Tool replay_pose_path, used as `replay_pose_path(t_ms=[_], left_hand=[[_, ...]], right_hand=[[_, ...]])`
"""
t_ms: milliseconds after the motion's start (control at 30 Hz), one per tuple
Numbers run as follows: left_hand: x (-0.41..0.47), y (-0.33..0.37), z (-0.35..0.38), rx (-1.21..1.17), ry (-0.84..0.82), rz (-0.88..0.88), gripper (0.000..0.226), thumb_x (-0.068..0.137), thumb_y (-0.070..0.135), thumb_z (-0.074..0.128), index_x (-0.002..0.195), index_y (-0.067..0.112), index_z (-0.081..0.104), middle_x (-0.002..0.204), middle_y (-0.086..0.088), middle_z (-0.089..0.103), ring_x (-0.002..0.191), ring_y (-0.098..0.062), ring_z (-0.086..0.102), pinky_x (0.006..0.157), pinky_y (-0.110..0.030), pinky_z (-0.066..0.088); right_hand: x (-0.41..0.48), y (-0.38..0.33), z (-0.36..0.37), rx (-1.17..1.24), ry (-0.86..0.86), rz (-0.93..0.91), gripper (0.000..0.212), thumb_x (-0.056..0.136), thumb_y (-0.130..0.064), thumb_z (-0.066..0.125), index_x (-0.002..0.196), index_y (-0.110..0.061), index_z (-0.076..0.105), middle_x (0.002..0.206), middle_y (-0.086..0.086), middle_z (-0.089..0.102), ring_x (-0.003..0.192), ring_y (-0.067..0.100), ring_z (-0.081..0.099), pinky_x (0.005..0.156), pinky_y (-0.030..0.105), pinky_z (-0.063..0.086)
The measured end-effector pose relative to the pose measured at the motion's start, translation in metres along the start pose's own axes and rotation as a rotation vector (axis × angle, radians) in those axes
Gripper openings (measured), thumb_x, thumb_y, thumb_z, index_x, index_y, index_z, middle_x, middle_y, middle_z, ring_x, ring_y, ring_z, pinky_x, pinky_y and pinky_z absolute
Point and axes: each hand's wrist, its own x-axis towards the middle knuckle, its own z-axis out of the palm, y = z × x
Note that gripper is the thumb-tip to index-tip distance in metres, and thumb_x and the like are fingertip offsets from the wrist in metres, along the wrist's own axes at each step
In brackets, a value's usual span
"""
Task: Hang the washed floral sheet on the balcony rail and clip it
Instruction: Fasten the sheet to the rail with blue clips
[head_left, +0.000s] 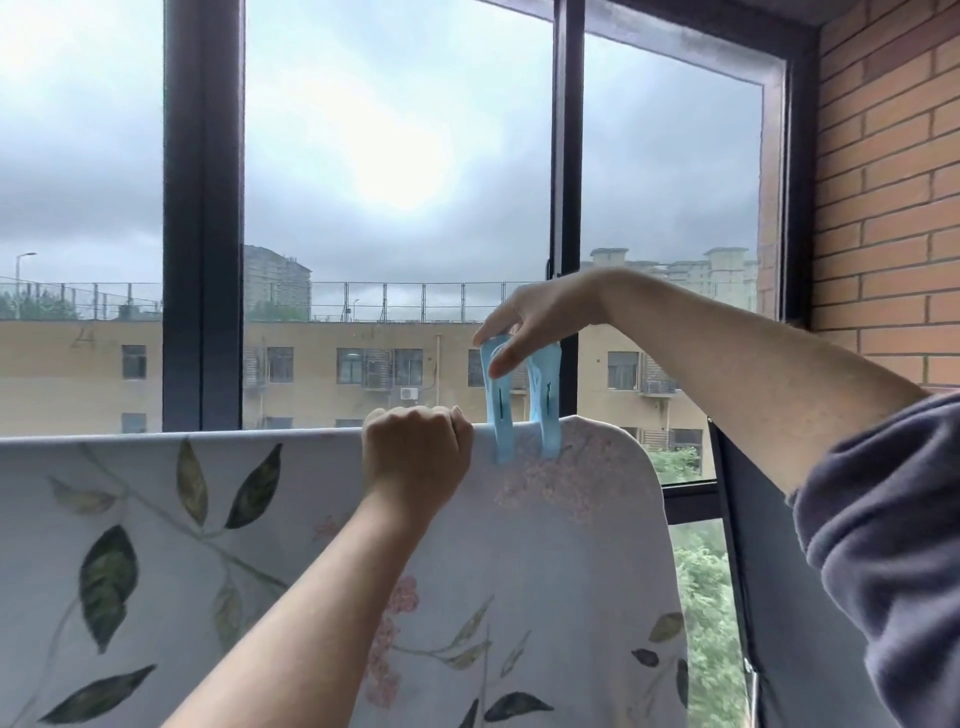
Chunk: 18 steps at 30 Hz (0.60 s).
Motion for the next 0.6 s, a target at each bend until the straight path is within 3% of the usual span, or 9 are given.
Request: replay_pose_path(t_ms=[67,200,333,400,500,533,600], left_hand=[[0.000,0.000,-0.001,0.000,0.008,0.006,0.049,0.080,0.028,0.032,0.040,0.012,0.054,0.037,-0.003,0.051,0.031,-0.021,0.047,0.049,-0.021,0.037],[-0.001,-0.004,0.000,-0.013,0.018,0.021,0.049,0.080,0.028,0.032,0.038,0.012,0.053,0.036,-0.004,0.050,0.030,-0.021,0.046,0.049,-0.020,0.035],[0.000,-0.007,-0.002,-0.025,-0.020,0.042,0.049,0.082,0.029,0.031,0.041,0.012,0.053,0.037,-0.005,0.051,0.031,-0.022,0.047,0.048,-0.021,0.038],[-0.001,-0.006,-0.008,-0.061,-0.075,0.059,0.048,0.085,0.031,0.027,0.050,0.013,0.055,0.046,-0.008,0.058,0.038,-0.025,0.052,0.051,-0.027,0.042],[0.005,0.006,-0.019,-0.263,-0.215,-0.030,0.048,0.093,0.046,0.022,0.097,0.013,0.056,0.094,-0.011,0.067,0.081,-0.030,0.062,0.070,-0.035,0.040],[0.012,0.010,-0.022,-0.414,-0.291,-0.059,0.049,0.093,0.053,0.028,0.116,0.015,0.049,0.115,-0.011,0.061,0.100,-0.029,0.059,0.079,-0.036,0.040],[0.031,0.030,-0.025,-0.717,-0.441,-0.085,0.074,0.083,0.066,0.041,0.138,0.019,0.027,0.144,-0.011,0.039,0.128,-0.026,0.042,0.099,-0.039,0.035]], right_hand=[[-0.001,0.007,0.007,0.096,0.037,-0.006,0.074,0.079,-0.055,0.064,0.143,-0.029,0.036,0.146,-0.010,0.039,0.132,0.012,0.040,0.108,0.031,0.036],[-0.017,0.035,0.042,0.424,0.200,-0.021,0.083,0.079,-0.046,0.065,0.147,-0.027,0.021,0.144,0.001,0.043,0.124,0.018,0.048,0.088,0.022,0.046],[-0.042,0.079,0.099,0.545,0.100,0.093,0.063,0.081,-0.047,0.062,0.136,-0.023,0.043,0.122,-0.004,0.060,0.109,0.011,0.058,0.089,0.026,0.048],[-0.048,0.097,0.127,0.635,0.160,0.109,0.045,0.085,-0.041,0.062,0.121,-0.016,0.056,0.106,-0.002,0.065,0.096,0.009,0.062,0.083,0.022,0.051],[-0.058,0.118,0.159,0.829,0.288,0.107,0.036,0.087,-0.038,0.063,0.115,-0.017,0.057,0.098,-0.003,0.067,0.086,0.006,0.065,0.070,0.018,0.051],[-0.058,0.123,0.166,0.884,0.298,0.099,0.036,0.086,-0.040,0.064,0.114,-0.018,0.057,0.097,-0.003,0.068,0.085,0.007,0.066,0.068,0.019,0.051],[-0.062,0.131,0.176,0.947,0.285,0.074,0.028,0.087,-0.039,0.063,0.108,-0.021,0.060,0.093,-0.003,0.070,0.081,0.008,0.067,0.067,0.020,0.051]])
